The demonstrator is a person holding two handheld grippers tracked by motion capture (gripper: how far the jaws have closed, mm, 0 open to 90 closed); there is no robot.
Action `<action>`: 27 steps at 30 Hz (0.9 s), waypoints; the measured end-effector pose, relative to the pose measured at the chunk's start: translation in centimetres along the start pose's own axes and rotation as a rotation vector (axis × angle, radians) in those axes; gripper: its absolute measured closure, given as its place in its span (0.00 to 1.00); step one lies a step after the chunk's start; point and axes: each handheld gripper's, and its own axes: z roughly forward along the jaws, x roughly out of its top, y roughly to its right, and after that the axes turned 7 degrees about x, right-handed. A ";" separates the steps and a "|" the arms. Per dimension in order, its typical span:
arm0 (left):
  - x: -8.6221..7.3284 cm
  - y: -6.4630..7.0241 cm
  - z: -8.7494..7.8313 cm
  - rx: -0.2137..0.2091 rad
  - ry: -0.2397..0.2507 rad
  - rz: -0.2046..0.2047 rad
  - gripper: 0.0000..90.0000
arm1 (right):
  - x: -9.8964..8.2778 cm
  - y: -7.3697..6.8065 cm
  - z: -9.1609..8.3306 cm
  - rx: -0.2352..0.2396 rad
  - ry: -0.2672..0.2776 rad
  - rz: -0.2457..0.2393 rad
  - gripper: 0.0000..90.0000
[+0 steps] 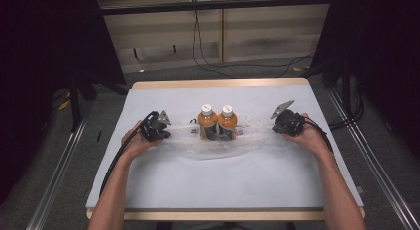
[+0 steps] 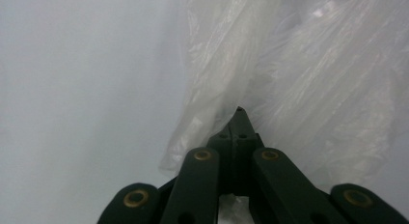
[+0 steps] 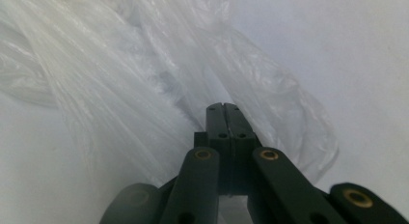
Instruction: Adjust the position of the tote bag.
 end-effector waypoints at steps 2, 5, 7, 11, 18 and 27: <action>-0.1 -0.1 -0.1 -0.014 0.015 -0.014 1.00 | 0.0 0.0 -0.5 0.012 0.029 0.007 1.00; -0.1 -0.1 -0.4 -0.028 0.043 -0.036 1.00 | 0.0 -0.1 -1.1 0.031 0.053 0.025 1.00; 0.1 0.0 -0.8 -0.037 0.077 -0.052 1.00 | 0.1 -0.2 -1.4 0.043 0.071 0.023 1.00; 0.4 -0.1 -1.4 -0.056 0.125 -0.082 1.00 | 0.4 -0.5 -2.0 0.059 0.112 0.043 1.00; 1.0 0.1 -3.0 -0.099 0.242 -0.105 1.00 | 0.7 -0.5 -3.3 0.126 0.235 0.069 1.00; 3.5 2.1 -4.6 -0.148 0.356 -0.073 1.00 | 2.2 -1.3 -3.8 0.207 0.343 0.075 1.00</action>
